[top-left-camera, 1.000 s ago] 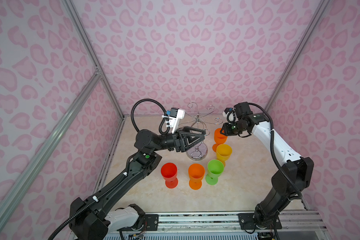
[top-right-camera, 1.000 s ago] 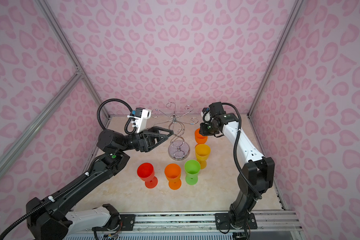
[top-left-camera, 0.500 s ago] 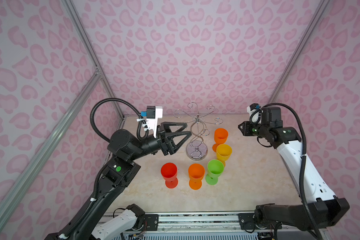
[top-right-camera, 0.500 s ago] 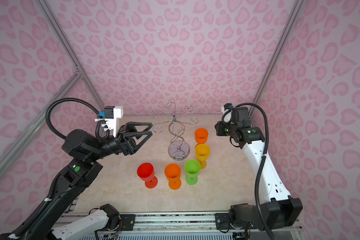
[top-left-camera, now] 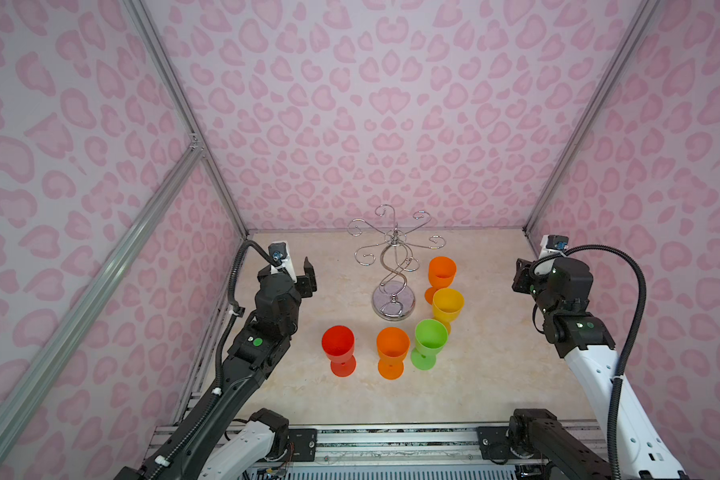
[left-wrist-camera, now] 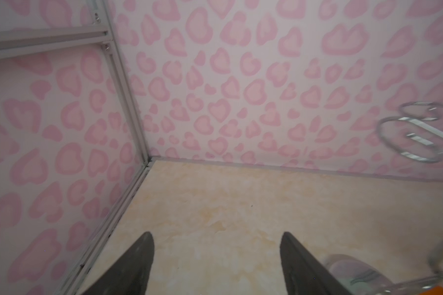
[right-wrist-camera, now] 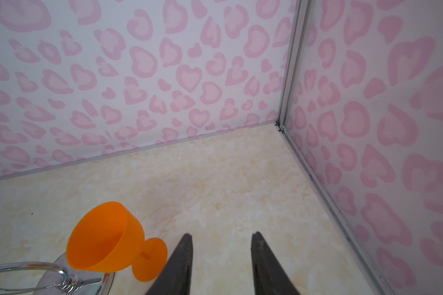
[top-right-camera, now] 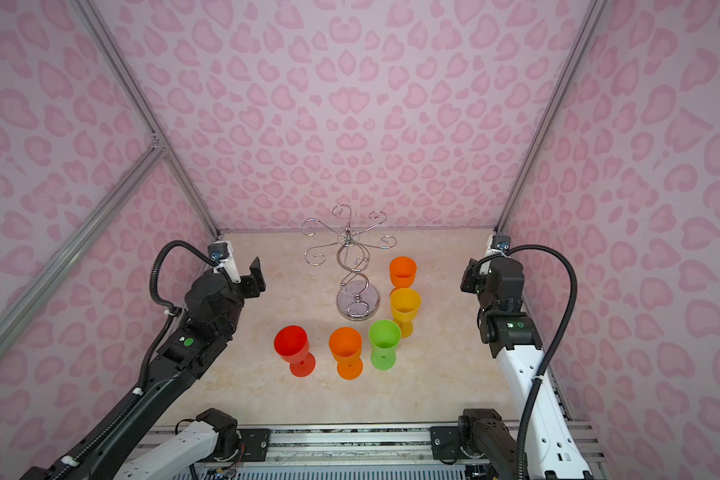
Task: Take the wine glass off the wine glass rack
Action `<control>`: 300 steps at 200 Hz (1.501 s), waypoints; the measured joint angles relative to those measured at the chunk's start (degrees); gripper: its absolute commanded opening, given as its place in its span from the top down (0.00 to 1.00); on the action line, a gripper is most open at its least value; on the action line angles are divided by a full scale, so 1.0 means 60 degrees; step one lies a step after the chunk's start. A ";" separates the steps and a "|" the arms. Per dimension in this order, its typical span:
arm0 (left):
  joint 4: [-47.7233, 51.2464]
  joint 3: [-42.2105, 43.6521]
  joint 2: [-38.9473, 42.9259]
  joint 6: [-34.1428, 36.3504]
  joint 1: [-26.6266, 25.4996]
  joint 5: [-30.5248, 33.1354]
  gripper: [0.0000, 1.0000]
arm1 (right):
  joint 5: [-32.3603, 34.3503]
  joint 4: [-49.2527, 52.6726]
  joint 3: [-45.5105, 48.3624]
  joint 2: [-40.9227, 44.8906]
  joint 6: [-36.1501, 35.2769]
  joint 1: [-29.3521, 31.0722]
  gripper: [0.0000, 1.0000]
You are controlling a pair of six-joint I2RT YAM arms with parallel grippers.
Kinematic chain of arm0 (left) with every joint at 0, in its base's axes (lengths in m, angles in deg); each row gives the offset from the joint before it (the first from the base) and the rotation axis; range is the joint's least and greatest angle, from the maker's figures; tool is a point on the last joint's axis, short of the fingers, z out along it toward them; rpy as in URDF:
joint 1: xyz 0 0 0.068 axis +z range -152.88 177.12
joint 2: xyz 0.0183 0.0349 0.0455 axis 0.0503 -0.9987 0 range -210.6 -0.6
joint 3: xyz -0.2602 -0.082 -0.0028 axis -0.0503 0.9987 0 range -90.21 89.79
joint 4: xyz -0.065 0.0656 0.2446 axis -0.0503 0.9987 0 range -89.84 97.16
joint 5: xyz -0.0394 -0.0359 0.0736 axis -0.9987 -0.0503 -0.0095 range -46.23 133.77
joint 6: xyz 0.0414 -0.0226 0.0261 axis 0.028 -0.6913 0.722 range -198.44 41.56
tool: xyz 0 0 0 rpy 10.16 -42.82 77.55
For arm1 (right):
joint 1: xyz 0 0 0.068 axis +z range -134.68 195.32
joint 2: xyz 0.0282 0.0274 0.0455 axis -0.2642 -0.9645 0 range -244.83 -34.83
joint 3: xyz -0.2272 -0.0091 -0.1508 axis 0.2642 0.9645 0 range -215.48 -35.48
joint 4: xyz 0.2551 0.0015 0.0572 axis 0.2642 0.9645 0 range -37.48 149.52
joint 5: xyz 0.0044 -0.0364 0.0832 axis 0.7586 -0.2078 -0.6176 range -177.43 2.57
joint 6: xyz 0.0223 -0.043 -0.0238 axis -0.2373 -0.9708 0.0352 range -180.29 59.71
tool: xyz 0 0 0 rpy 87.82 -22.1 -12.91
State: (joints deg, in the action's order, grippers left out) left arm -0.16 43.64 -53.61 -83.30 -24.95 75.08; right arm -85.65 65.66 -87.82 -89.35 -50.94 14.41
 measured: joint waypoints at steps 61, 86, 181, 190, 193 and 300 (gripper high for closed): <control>-0.3585 0.2860 -0.1126 0.0066 0.2364 -0.1446 0.16 | 0.0911 -0.2109 0.1523 -0.0069 0.0127 -0.0182 0.60; -0.4415 0.3246 -0.1654 0.0047 0.2758 -0.2095 0.15 | 0.1031 -0.2736 0.2040 -0.0346 0.0131 -0.0182 0.60; -0.6302 0.3956 -0.3847 -0.0026 0.3661 -0.3191 0.03 | 0.1297 -0.5920 0.3891 -0.2779 -0.0222 -0.0113 0.59; -0.6349 0.3960 -0.3952 -0.0026 0.3661 -0.3304 0.03 | 0.1366 -0.6269 0.3982 -0.3042 -0.0317 -0.0084 0.59; -0.6419 0.3967 -0.3985 -0.0026 0.3661 -0.3337 0.02 | 0.1384 -0.6353 0.4007 -0.3126 -0.0346 -0.0073 0.59; -0.7777 0.4116 -0.4914 -0.0131 0.3829 -0.3257 0.00 | 0.2455 -1.1293 0.5555 -0.5708 -0.1224 0.0820 0.56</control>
State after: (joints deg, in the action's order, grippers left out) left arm -46.82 68.33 -83.10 -84.09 -1.97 55.54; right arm -70.92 -2.09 -54.49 -123.60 -58.29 19.33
